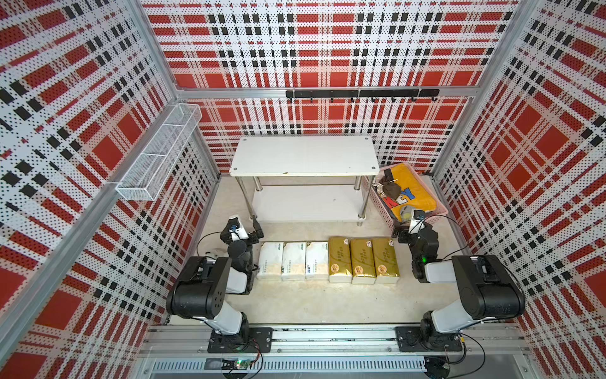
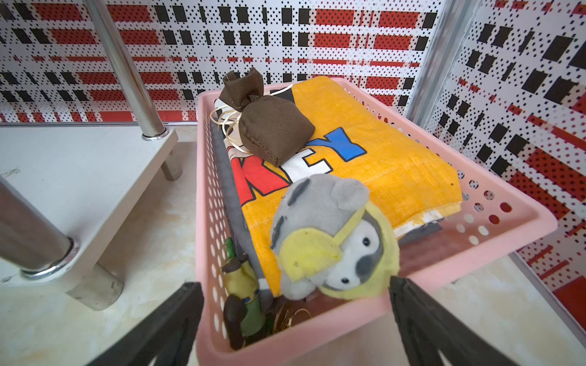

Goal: Place the tissue boxes on the shelf by color
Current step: Pick up the box of tissues from the center of the board.

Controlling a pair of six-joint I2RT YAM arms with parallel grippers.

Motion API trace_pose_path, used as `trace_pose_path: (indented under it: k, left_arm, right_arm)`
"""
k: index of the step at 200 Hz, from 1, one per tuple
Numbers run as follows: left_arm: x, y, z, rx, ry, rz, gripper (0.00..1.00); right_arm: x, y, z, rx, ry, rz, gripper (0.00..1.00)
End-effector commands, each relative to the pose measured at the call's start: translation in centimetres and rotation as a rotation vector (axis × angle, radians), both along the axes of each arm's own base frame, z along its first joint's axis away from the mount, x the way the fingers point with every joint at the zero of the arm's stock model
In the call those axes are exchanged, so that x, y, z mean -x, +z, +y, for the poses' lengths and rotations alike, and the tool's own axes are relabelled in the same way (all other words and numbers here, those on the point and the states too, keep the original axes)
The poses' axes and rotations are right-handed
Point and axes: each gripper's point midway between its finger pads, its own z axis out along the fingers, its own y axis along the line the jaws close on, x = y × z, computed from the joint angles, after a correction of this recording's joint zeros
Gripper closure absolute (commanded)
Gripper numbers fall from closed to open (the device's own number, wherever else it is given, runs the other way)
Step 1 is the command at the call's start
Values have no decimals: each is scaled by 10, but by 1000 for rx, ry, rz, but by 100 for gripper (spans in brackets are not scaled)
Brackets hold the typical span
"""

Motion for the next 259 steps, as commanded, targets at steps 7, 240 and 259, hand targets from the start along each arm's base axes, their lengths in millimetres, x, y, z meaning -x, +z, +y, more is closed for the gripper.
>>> trace_pose_path:
  k: [7,240,259]
  left_arm:
    - [-3,2,-1,4,-9,-6,1]
    - [-1,56,-38,-37,-6,20,1]
    - [0,71,-37,-1,10,33,1]
  right_arm:
    - [0,5,1,5,14,-24,0]
    - [-22,53,-5,-29,-92,188,0]
    - [-17,68,-2,-38,-141,233,0]
